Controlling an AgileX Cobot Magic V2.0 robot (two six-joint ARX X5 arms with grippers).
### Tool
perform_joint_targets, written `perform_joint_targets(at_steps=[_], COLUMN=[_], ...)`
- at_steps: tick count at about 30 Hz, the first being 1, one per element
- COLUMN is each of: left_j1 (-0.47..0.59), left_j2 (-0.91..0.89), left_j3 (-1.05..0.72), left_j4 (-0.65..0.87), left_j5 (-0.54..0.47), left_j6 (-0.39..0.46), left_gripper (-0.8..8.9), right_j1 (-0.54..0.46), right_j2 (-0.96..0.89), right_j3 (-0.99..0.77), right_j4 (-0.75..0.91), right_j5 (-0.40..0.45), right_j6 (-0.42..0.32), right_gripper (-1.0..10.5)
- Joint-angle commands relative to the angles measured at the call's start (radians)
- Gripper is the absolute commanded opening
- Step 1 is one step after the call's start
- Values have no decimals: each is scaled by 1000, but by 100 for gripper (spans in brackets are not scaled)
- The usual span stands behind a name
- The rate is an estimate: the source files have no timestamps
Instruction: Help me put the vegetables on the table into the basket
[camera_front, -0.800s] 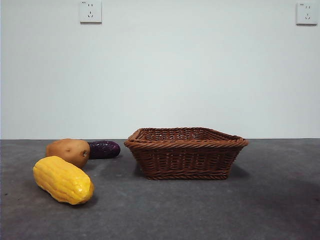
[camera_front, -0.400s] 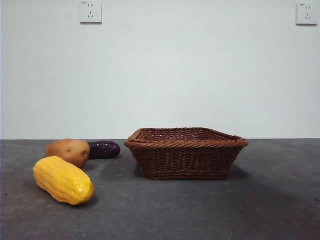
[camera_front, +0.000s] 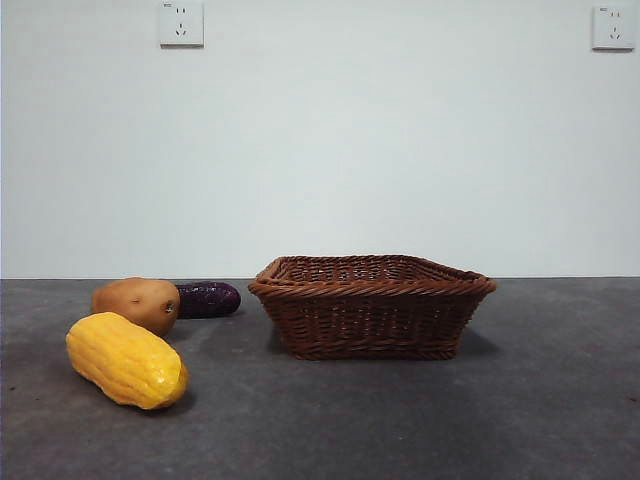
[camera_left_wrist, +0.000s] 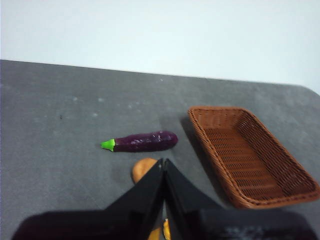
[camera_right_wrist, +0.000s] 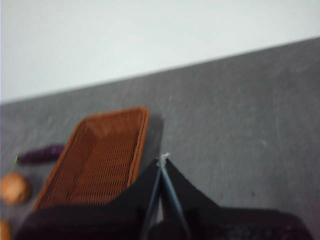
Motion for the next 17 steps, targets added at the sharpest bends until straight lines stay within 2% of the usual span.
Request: perform_joint_targets(at_steps=[1, 8, 10, 17], left_j1=[-9, -40, -58, -89], left_j2=[61, 204, 232, 292], left_j3=[93, 293, 326, 355], left_j4=[-59, -227, -252, -311], left_j5=[17, 123, 158, 161], left_j6=[53, 140, 155, 159], left_gripper=[-6, -6, -6, 3], right_j1=[0, 0, 1, 1], right_j2=[67, 187, 203, 211], right_j3=[90, 223, 235, 238], right_j4=[-98, -309, -332, -334], right_j5=[-35, -168, -194, -208], right_j6=[-89, -199, -202, -205], right_gripper=[-9, -9, -9, 2])
